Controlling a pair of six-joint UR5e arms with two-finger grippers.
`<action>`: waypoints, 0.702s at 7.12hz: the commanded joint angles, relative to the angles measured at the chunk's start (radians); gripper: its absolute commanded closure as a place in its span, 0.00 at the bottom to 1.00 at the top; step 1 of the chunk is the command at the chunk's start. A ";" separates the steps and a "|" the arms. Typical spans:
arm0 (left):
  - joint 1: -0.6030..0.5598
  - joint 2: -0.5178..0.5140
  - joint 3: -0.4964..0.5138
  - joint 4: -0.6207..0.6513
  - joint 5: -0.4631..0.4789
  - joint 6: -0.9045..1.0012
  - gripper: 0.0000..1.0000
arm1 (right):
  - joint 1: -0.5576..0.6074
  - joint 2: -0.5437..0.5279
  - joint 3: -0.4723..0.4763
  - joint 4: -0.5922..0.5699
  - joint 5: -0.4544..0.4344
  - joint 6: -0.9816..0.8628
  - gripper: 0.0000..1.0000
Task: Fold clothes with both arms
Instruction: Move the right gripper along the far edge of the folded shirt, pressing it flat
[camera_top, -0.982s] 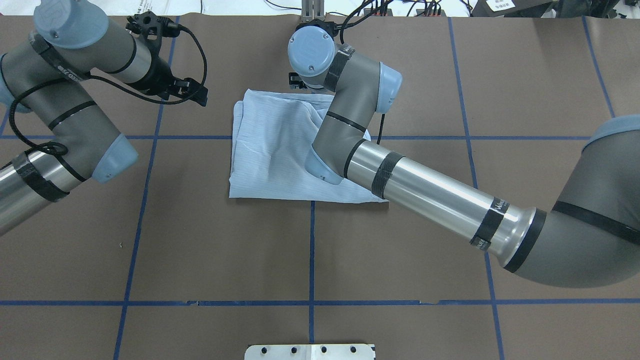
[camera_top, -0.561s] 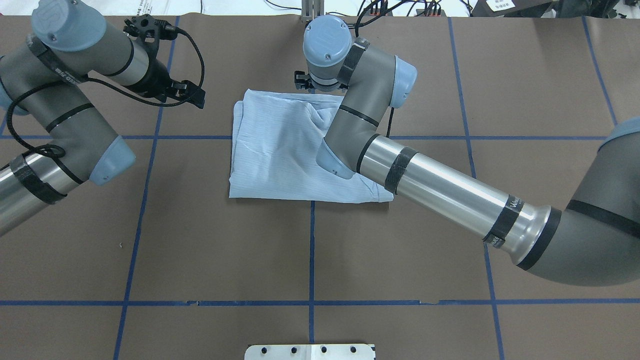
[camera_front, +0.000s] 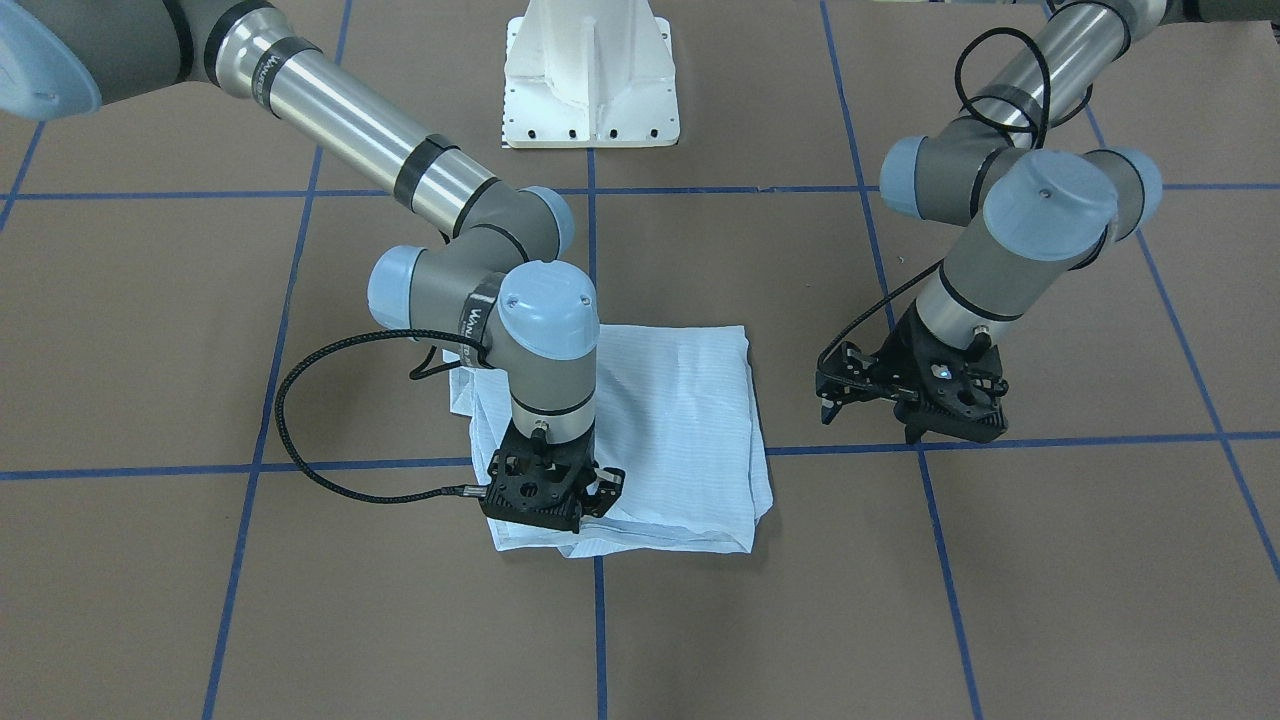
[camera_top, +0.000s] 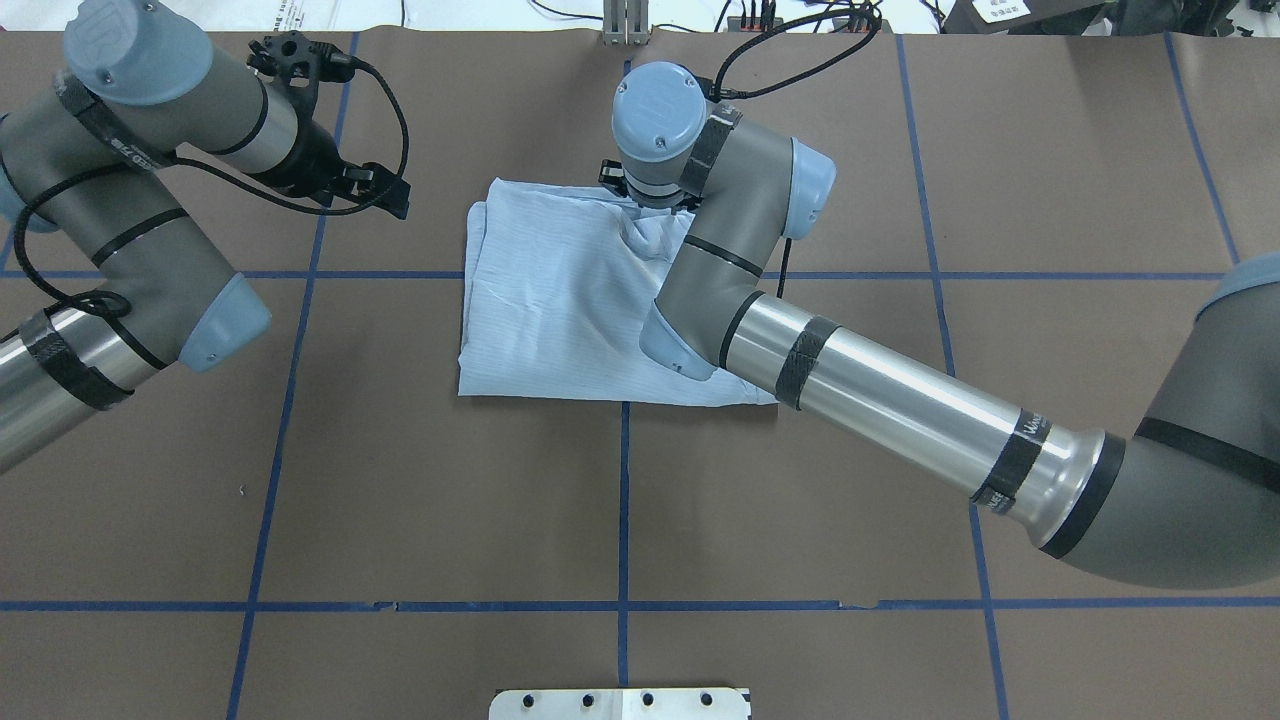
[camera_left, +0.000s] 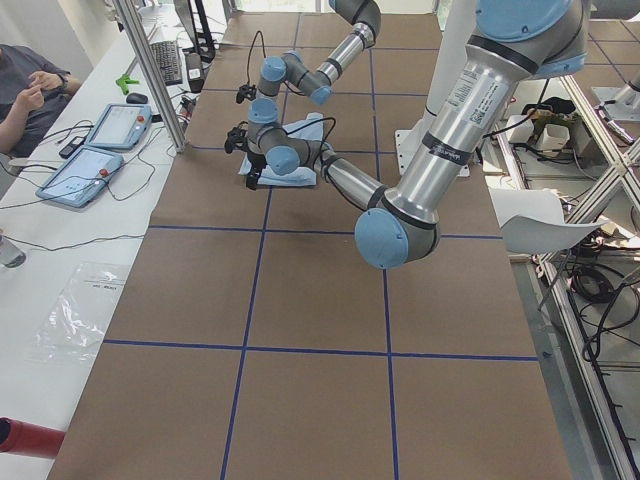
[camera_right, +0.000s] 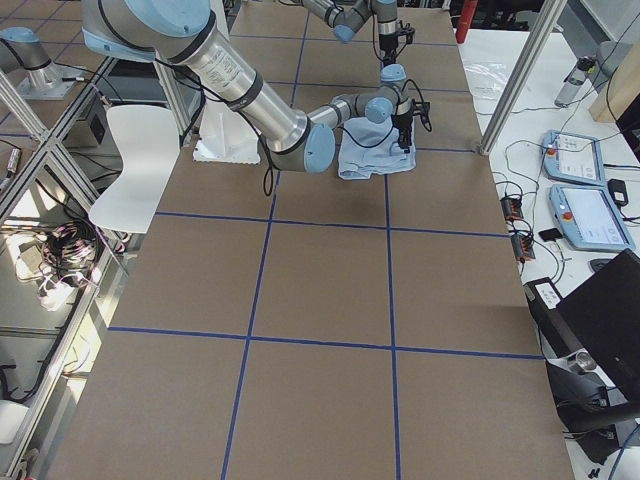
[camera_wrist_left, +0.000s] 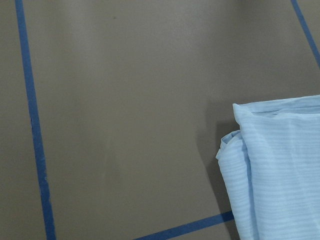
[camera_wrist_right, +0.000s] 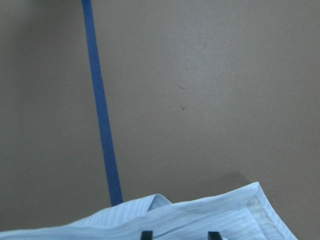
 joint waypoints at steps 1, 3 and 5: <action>0.000 0.000 0.003 0.000 0.002 0.000 0.00 | -0.007 -0.012 0.002 -0.021 -0.001 0.016 0.53; 0.002 0.001 0.004 -0.002 0.002 0.000 0.00 | -0.007 -0.012 0.002 -0.026 -0.003 0.016 0.84; 0.002 0.000 0.004 -0.002 0.002 0.000 0.00 | -0.007 -0.012 0.005 -0.043 -0.001 0.016 1.00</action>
